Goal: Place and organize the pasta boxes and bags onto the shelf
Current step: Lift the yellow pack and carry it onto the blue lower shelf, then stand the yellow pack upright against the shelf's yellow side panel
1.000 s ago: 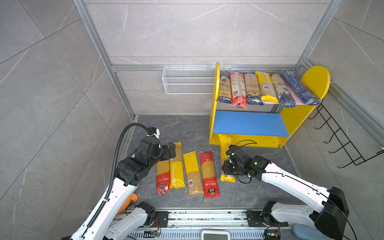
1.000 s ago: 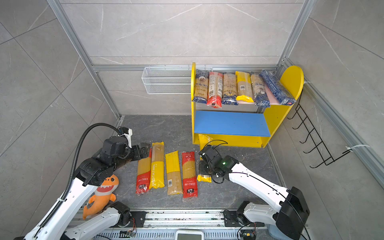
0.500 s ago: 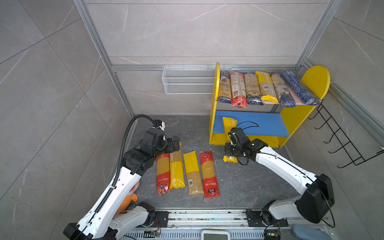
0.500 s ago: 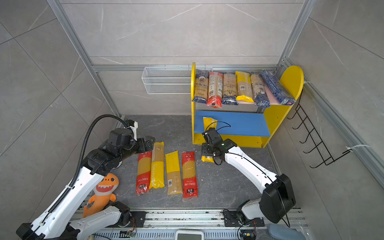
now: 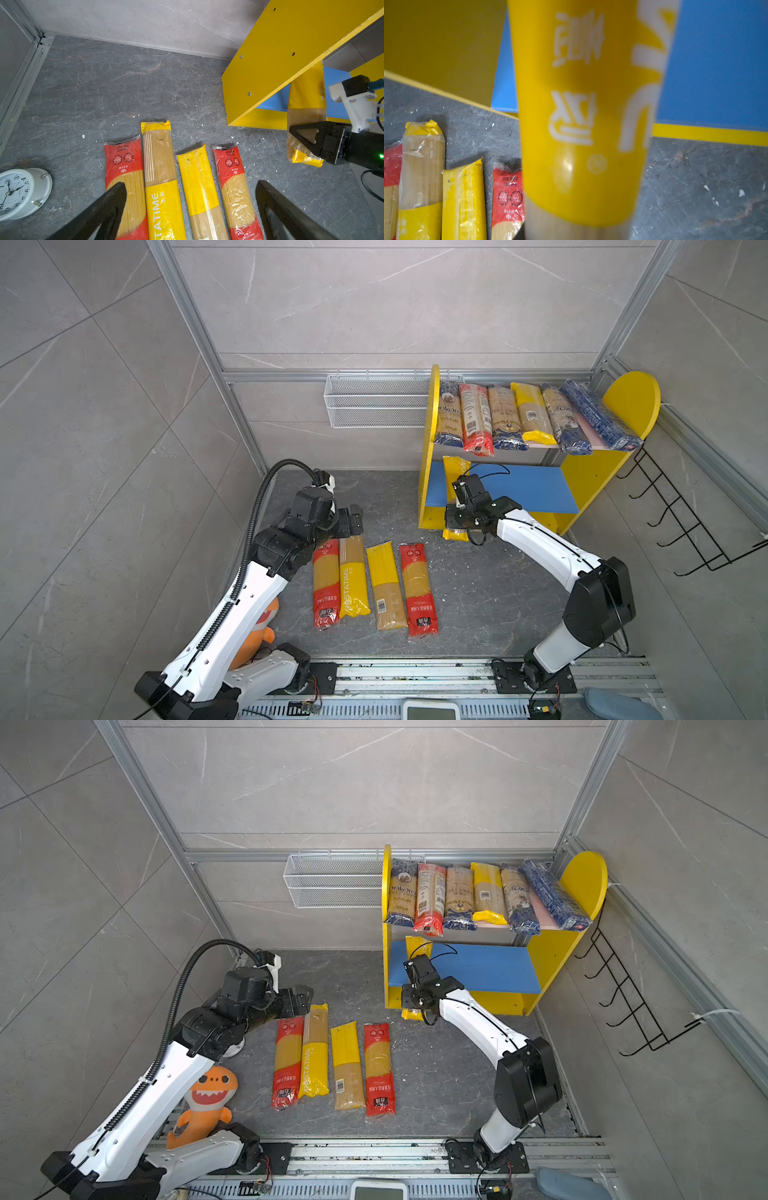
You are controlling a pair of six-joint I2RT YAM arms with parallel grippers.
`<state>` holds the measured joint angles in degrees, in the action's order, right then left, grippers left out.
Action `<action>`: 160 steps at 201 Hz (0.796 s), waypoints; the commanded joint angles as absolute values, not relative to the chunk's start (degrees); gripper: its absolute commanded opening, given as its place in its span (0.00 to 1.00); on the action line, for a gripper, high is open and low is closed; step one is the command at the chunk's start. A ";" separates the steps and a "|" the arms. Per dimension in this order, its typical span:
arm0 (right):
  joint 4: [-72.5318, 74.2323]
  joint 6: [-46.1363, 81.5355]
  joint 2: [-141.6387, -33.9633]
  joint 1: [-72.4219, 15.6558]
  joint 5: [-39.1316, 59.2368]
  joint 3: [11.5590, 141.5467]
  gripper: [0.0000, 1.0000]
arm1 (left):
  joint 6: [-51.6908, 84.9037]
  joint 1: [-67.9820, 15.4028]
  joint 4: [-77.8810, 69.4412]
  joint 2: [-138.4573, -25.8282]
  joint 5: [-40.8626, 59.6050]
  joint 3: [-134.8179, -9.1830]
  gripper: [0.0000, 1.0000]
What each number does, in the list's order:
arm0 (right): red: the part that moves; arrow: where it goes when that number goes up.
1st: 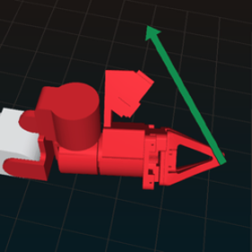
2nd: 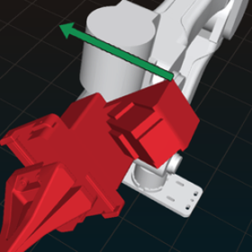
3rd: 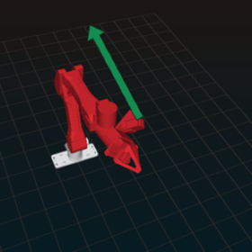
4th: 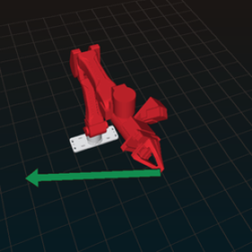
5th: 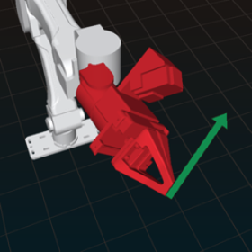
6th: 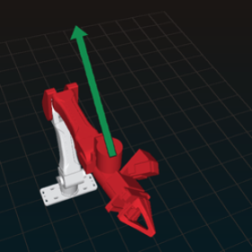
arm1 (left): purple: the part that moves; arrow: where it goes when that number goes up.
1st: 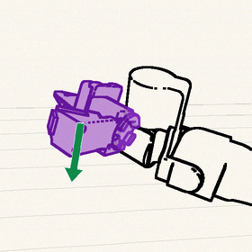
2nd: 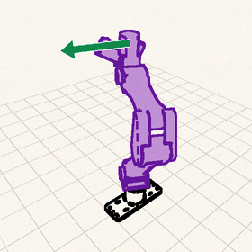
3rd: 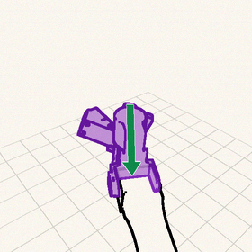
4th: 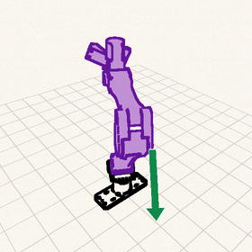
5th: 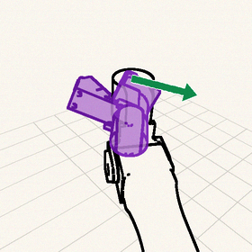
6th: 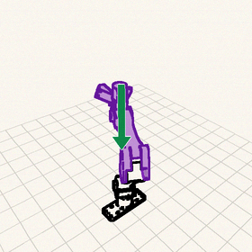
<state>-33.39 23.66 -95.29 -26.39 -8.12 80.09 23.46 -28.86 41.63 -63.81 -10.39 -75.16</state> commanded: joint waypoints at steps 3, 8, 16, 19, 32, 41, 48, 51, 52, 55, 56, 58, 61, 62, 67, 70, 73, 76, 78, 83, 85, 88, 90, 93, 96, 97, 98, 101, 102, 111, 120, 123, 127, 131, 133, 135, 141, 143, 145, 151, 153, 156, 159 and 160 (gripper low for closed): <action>-26.81 21.54 -96.26 -25.43 -8.08 85.06 0.00 | 21.37 -28.74 40.34 -64.38 -11.20 -77.79 1.00; -26.66 21.53 -96.69 -25.25 -7.79 85.56 0.00 | 21.28 -28.71 40.47 -64.55 -11.21 -77.90 1.00; -26.72 21.45 -97.57 -25.00 -7.56 86.37 0.00 | 21.12 -28.67 40.65 -64.81 -11.29 -78.29 1.00; -26.72 21.37 -97.93 -24.95 -7.56 86.70 0.00 | 21.10 -28.65 40.69 -64.88 -11.31 -78.33 1.00; -26.47 21.18 -99.11 -24.62 -7.26 87.65 0.00 | 20.87 -28.65 40.84 -65.49 -11.43 -78.92 1.00; -26.22 21.10 -99.85 -24.37 -7.05 88.22 0.00 | 20.76 -28.65 40.87 -65.91 -11.43 -79.32 1.00; -25.99 21.09 -100.25 -24.22 -6.74 88.68 0.00 | 20.65 -28.63 40.95 -66.22 -11.43 -79.61 1.00; -25.87 21.09 -100.44 -24.18 -6.57 88.87 0.00 | 20.65 -28.65 40.96 -66.39 -11.37 -79.73 1.00; -25.81 21.09 -100.45 -24.17 -6.54 88.91 0.00 | 20.65 -28.61 40.96 -66.51 -11.35 -79.81 1.00; -25.68 21.09 -100.64 -24.10 -6.45 89.11 0.00 | 20.61 -28.65 40.96 -66.66 -11.34 -79.95 1.00; -25.63 21.09 -100.68 -24.09 -6.39 89.16 0.00 | 20.72 -28.61 40.96 -66.73 -11.34 -80.01 1.00; -25.59 21.09 -100.80 -24.08 -6.34 89.28 0.00 | 20.56 -28.64 40.96 -66.82 -11.34 -80.05 1.00; -25.51 21.02 -101.02 -23.96 -6.25 89.51 0.00 | 20.53 -28.65 40.96 -66.95 -11.34 -80.21 1.00; -25.50 21.01 -101.13 -23.98 -6.25 89.63 0.00 | 20.55 -28.65 40.96 -67.05 -11.34 -80.27 1.00; -25.57 21.01 -101.49 -23.97 -6.16 90.15 0.00 | 20.45 -28.65 40.95 -67.26 -11.29 -80.48 1.00; -25.58 21.01 -101.72 -23.93 -6.08 90.40 0.00 | 20.47 -28.65 40.96 -67.49 -11.30 -80.57 1.00; -25.53 21.01 -101.98 -23.92 -6.07 90.58 0.00 | 20.42 -28.65 40.96 -67.61 -11.26 -80.74 1.00; -25.49 21.01 -102.21 -23.84 -6.06 90.76 0.00 | 20.35 -28.65 40.96 -67.70 -11.21 -80.84 1.00; -25.45 21.01 -102.37 -23.82 -6.06 90.89 0.00 | 20.31 -28.65 40.96 -67.84 -11.22 -80.88 1.00; -25.28 21.01 -102.56 -23.74 -5.84 91.09 0.00 | 20.18 -28.59 41.04 -68.09 -11.12 -81.14 1.00; -25.17 21.01 -102.72 -23.78 -5.70 91.22 0.00 | 20.16 -28.62 41.04 -68.14 -11.13 -81.19 1.00; -25.10 21.08 -102.86 -23.68 -5.64 91.29 0.00 | 20.13 -28.58 41.04 -68.36 -11.18 -81.33 1.00; -25.05 21.09 -102.97 -23.65 -5.55 91.40 0.00 | 20.08 -28.57 41.02 -68.46 -11.14 -81.42 1.00; -24.98 21.09 -103.14 -23.60 -5.42 91.48 0.00 | 20.04 -28.56 41.04 -68.62 -11.15 -81.53 1.00; -24.97 21.09 -103.26 -23.57 -5.38 91.62 0.00 | 19.96 -28.56 41.12 -68.74 -11.18 -81.64 1.00; -24.96 21.14 -103.35 -23.56 -5.32 91.69 0.00 | 19.96 -28.56 41.13 -68.82 -11.17 -81.69 1.00; -24.96 21.17 -103.49 -23.56 -5.22 91.83 0.00 | 19.95 -28.56 41.09 -68.82 -11.17 -81.62 1.00; -24.94 21.18 -103.57 -23.56 -5.08 91.91 0.00 | 19.87 -28.56 41.13 -68.91 -11.16 -81.86 1.00; -24.95 21.18 -103.68 -23.47 -5.05 92.05 0.00 | 19.87 -28.56 41.13 -68.95 -11.16 -81.84 1.00; -25.05 21.27 -104.29 -23.44 -4.92 92.57 0.00 | 19.78 -28.56 41.14 -69.17 -11.29 -82.08 1.00; -25.05 21.27 -104.79 -23.37 -4.75 93.04 0.00 | 19.64 -28.46 41.03 -69.34 -11.26 -82.18 1.00; -25.05 21.27 -104.98 -23.37 -4.67 93.15 0.00 | 19.64 -28.47 41.04 -69.35 -11.27 -82.18 1.00; -25.00 21.27 -105.24 -23.31 -4.59 93.29 0.00 | 19.60 -28.48 41.04 -69.42 -11.32 -82.18 1.00; -24.89 21.35 -105.49 -23.26 -4.57 93.38 0.00 | 19.60 -28.43 41.03 -69.52 -11.34 -82.25 1.00; -24.88 21.36 -105.58 -23.15 -4.57 93.42 0.00 | 19.60 -28.40 41.00 -69.52 -11.34 -82.26 1.00; -24.81 21.36 -105.70 -23.21 -4.55 93.47 0.00 | 19.60 -28.39 41.01 -69.59 -11.34 -82.26 1.00; -24.63 21.44 -106.03 -23.10 -4.36 93.68 0.00 | 19.64 -28.36 41.04 -69.60 -11.42 -82.21 1.00; -24.57 21.44 -106.16 -23.02 -4.30 93.75 0.00 | 19.61 -28.38 41.02 -69.61 -11.51 -82.10 1.00; -24.53 21.44 -106.28 -22.96 -4.19 93.79 0.00 | 19.60 -28.36 41.04 -69.61 -11.51 -82.16 1.00; -24.44 21.45 -106.66 -22.94 -4.05 94.17 0.00 | 19.60 -28.34 41.04 -69.65 -11.58 -82.13 1.00; -24.43 21.45 -106.80 -22.87 -4.04 94.32 0.00 | 19.60 -28.31 41.00 -69.69 -11.60 -82.17 1.00; -24.43 21.45 -107.01 -22.85 -4.04 94.51 0.00 | 19.60 -28.30 41.03 -69.71 -11.60 -82.13 1.00; -24.51 21.45 -107.24 -22.85 -4.04 94.71 0.00 | 19.61 -28.30 41.04 -69.70 -11.65 -82.17 1.00; -24.52 21.45 -107.32 -22.90 -4.04 94.86 0.00 | 19.61 -28.30 41.04 -69.70 -11.62 -82.17 1.00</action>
